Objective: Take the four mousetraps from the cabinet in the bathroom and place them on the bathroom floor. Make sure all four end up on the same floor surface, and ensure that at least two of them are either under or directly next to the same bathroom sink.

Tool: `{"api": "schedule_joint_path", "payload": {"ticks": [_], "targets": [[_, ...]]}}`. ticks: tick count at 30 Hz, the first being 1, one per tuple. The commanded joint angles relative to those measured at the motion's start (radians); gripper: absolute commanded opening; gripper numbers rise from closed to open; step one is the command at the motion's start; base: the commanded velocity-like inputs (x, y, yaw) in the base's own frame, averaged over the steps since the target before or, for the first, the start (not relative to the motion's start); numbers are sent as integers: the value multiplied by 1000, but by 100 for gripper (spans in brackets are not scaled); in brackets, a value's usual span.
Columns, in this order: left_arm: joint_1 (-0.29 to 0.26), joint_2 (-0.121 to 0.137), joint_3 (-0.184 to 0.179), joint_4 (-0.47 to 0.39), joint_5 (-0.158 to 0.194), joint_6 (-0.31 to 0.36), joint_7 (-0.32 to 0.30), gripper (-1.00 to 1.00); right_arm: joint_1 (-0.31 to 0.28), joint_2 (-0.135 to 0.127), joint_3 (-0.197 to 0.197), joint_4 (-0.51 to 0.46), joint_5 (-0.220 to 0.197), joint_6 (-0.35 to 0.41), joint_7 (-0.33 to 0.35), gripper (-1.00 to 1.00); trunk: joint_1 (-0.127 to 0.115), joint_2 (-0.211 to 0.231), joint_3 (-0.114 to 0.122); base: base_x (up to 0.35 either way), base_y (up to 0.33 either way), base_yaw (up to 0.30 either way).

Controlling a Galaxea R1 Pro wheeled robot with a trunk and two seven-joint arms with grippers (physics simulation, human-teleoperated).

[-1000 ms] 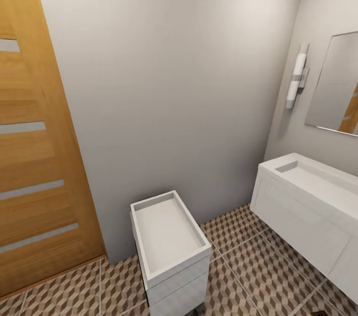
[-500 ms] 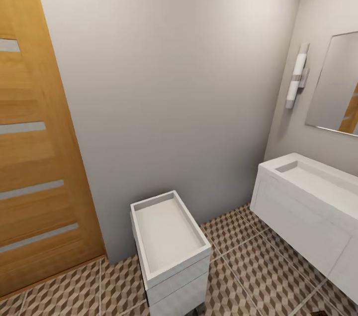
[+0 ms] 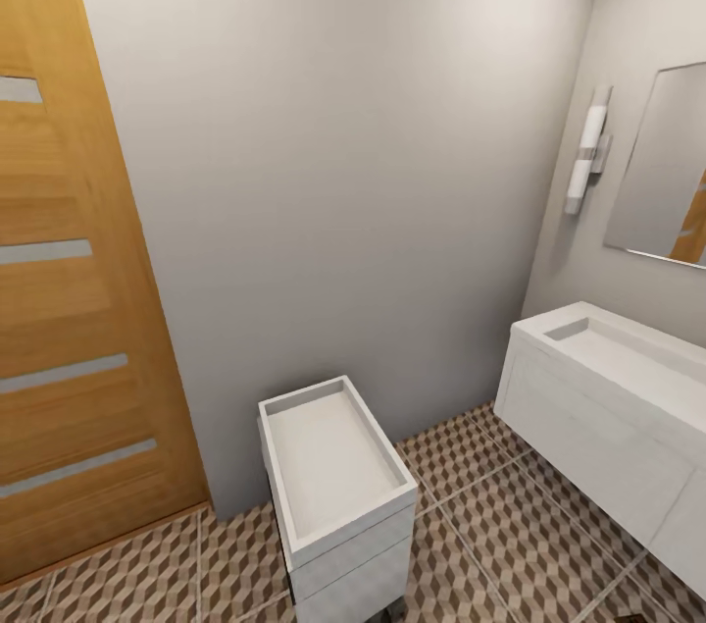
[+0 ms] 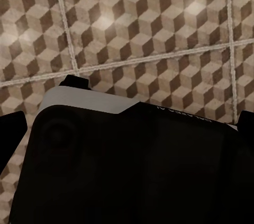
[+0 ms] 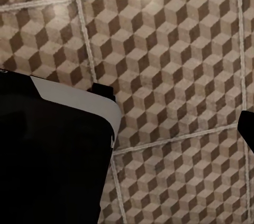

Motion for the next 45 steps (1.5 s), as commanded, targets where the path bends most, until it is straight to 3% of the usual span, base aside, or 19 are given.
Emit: {"api": "schedule_joint_path", "payload": {"ticks": [1, 10, 45], "targets": [[-1, 0, -8, 0, 6, -2, 4, 100, -1, 0, 2, 3, 11, -4, -6, 100, 0, -1, -1, 0, 0, 12], [-1, 0, -8, 0, 6, -3, 4, 100, -1, -1, 1, 3, 10, -13, -9, 100, 0, -1, -1, 0, 0, 141], [-1, 1, -8, 0, 6, -3, 4, 100, -1, 1, 1, 3, 9, -12, -12, 100, 0, -1, -1, 0, 0, 297]]}}
